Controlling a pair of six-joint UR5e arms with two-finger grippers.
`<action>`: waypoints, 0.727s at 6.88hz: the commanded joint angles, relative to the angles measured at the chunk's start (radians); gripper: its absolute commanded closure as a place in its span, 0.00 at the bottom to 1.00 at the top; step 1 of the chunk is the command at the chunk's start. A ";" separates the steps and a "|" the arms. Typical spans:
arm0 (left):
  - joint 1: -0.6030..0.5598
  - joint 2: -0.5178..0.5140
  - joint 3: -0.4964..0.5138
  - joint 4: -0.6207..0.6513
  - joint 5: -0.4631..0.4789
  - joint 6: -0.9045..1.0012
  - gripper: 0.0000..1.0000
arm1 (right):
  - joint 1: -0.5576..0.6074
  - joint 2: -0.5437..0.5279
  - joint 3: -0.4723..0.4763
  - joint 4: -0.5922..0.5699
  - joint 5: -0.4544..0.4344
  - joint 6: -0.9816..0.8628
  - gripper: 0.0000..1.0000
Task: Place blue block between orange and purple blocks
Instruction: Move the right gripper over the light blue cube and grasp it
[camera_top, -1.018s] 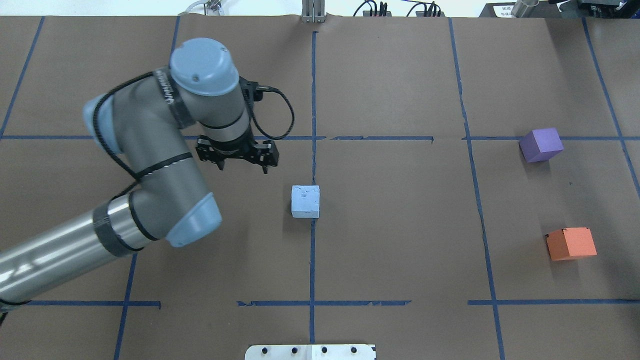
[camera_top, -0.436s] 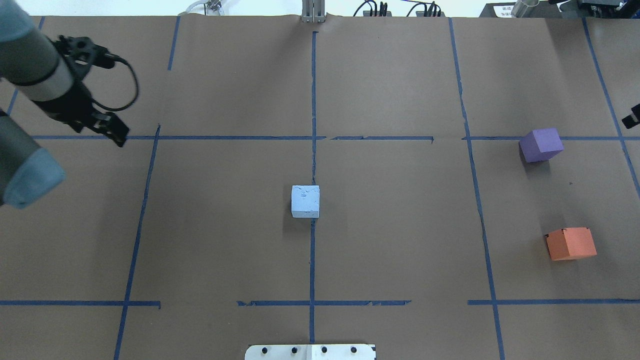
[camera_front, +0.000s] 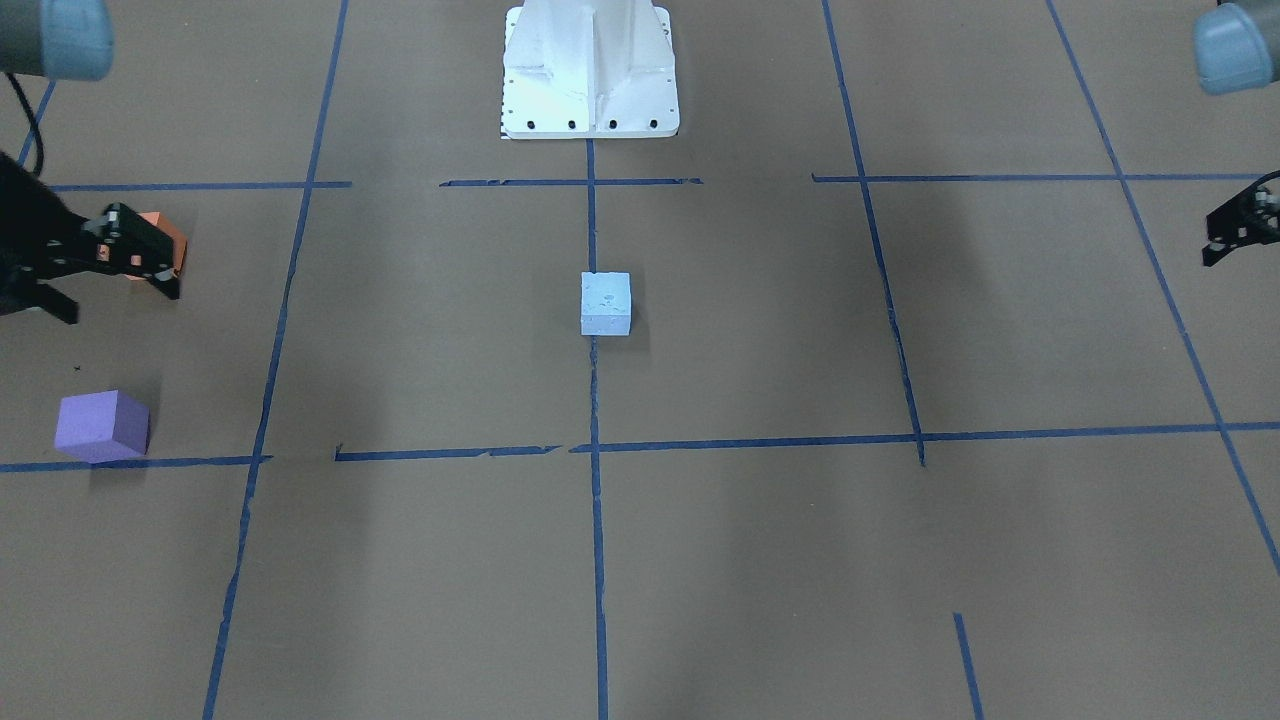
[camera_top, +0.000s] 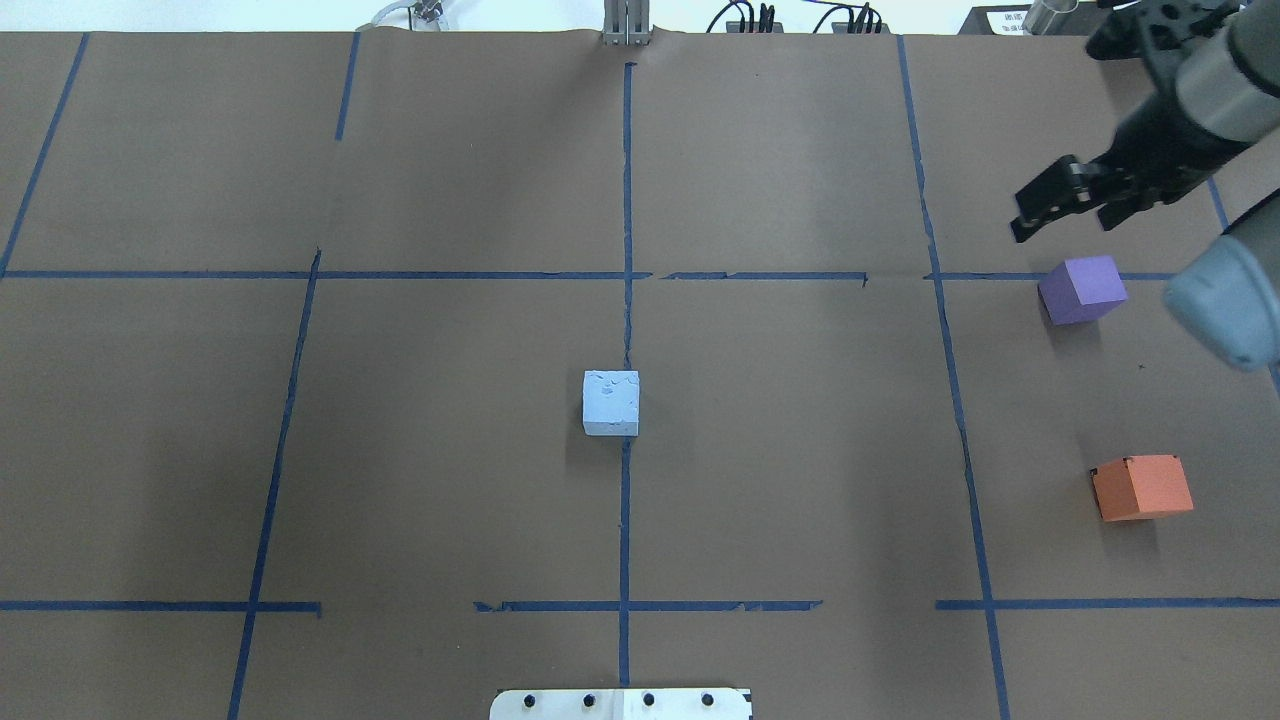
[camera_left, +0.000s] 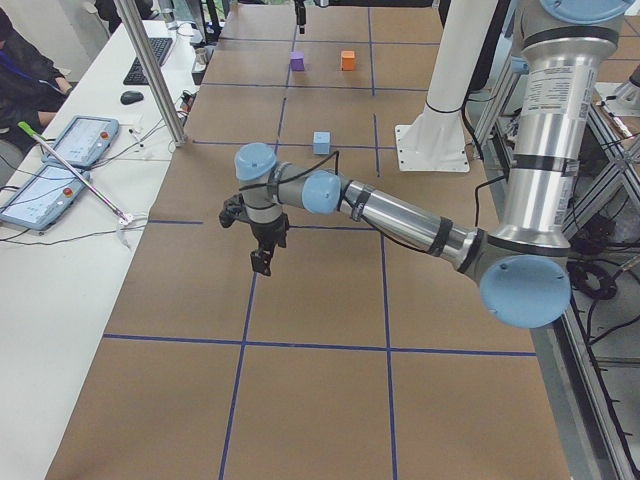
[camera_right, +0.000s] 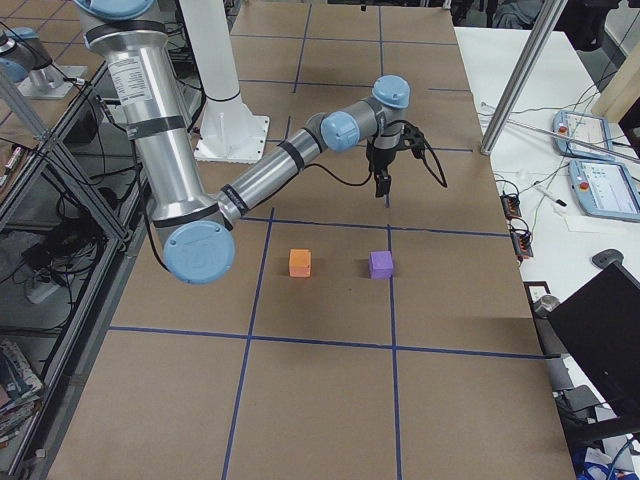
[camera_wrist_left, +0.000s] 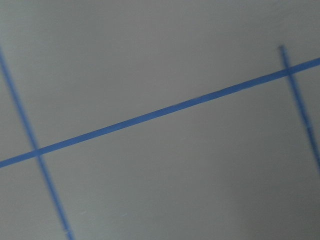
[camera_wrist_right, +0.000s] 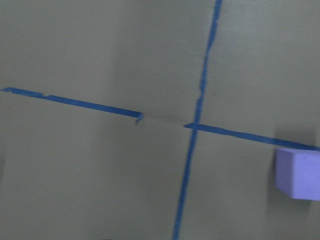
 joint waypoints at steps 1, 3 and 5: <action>-0.115 0.116 0.013 -0.009 -0.027 0.052 0.00 | -0.242 0.170 -0.009 -0.004 -0.144 0.335 0.00; -0.117 0.128 0.009 -0.009 -0.131 0.043 0.00 | -0.407 0.331 -0.103 -0.002 -0.308 0.546 0.00; -0.117 0.122 0.011 -0.009 -0.131 0.043 0.00 | -0.507 0.549 -0.364 0.004 -0.417 0.646 0.00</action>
